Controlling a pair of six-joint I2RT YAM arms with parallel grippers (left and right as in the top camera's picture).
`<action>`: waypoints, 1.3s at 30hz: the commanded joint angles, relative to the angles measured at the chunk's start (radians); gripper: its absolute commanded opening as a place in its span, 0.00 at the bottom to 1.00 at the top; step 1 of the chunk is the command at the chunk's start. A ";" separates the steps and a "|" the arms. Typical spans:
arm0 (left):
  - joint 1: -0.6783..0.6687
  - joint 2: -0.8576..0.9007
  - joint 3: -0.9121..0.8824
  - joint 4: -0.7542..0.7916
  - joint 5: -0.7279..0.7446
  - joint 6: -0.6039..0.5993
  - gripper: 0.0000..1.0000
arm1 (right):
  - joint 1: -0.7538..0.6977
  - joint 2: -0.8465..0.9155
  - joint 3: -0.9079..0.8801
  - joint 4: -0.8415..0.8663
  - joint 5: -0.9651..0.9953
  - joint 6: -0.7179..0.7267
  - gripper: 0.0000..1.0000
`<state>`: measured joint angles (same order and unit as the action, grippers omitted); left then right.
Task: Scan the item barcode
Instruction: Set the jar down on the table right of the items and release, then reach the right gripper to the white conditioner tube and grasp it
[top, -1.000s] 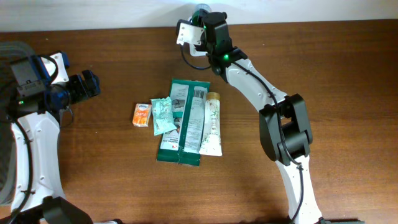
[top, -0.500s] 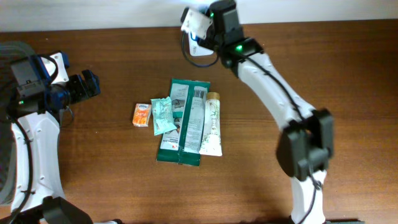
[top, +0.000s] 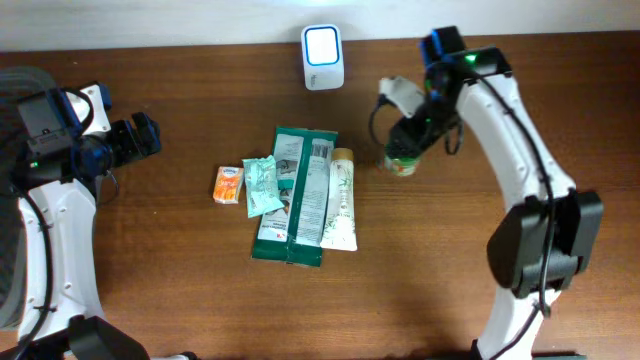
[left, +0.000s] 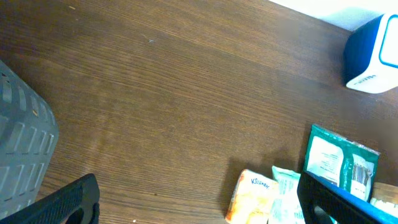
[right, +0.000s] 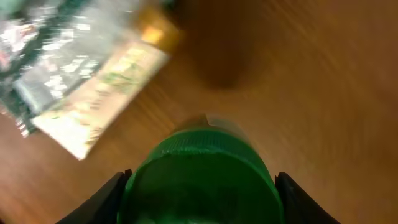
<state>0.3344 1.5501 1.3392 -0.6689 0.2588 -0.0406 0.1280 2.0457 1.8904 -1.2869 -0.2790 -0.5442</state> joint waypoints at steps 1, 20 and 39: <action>0.007 -0.017 0.019 0.002 0.014 0.019 0.99 | -0.142 0.029 -0.031 0.021 -0.023 0.113 0.45; 0.007 -0.017 0.019 0.002 0.014 0.019 0.99 | -0.428 0.030 -0.167 0.106 -0.024 0.271 0.98; 0.007 -0.017 0.019 0.002 0.014 0.019 0.99 | 0.425 0.030 0.027 -0.026 0.274 0.879 0.83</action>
<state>0.3344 1.5501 1.3392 -0.6685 0.2588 -0.0410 0.4301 2.0300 1.9270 -1.3064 -0.2646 0.1547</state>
